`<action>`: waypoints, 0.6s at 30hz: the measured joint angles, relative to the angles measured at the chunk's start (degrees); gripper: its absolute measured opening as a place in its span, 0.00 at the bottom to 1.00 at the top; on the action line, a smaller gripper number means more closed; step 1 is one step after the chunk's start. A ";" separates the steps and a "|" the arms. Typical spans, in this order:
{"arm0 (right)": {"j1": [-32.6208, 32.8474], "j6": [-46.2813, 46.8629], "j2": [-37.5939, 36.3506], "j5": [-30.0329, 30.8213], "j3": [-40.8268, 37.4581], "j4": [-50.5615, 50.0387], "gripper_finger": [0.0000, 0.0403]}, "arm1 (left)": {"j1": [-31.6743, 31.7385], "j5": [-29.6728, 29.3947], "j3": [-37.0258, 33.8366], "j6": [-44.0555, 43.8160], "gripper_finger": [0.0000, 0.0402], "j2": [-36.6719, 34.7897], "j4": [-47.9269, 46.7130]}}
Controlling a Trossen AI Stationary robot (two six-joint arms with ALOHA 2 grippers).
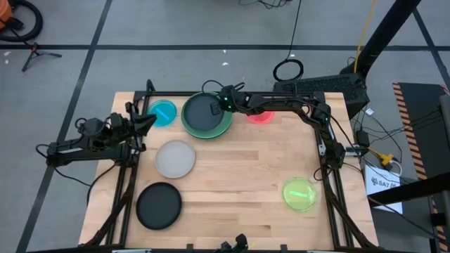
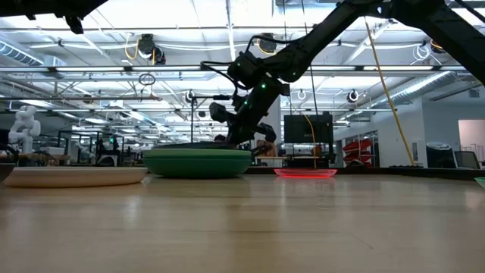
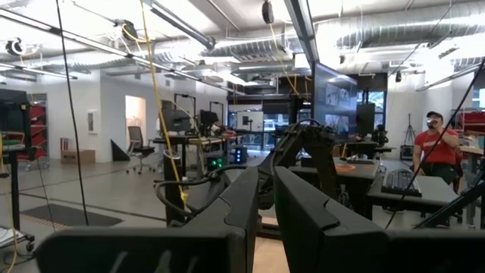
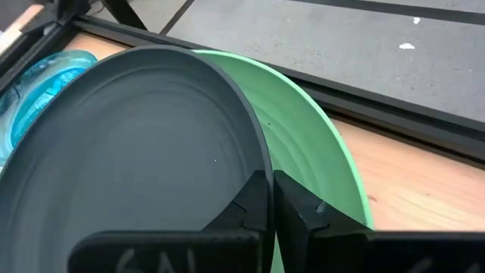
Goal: Stack plastic plates
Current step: Stack the top dark plate on the light green plate
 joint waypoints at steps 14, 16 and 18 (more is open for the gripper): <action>0.09 -0.05 0.00 0.03 0.00 0.09 0.04 | 0.00 0.00 0.00 0.00 0.13 0.00 -0.15; 0.09 0.09 0.00 0.03 0.00 0.09 0.05 | 0.00 0.00 0.00 0.00 0.13 0.00 -0.28; 0.09 0.13 0.00 0.01 0.00 0.09 0.06 | 0.00 0.00 0.00 -0.02 0.13 0.00 -0.33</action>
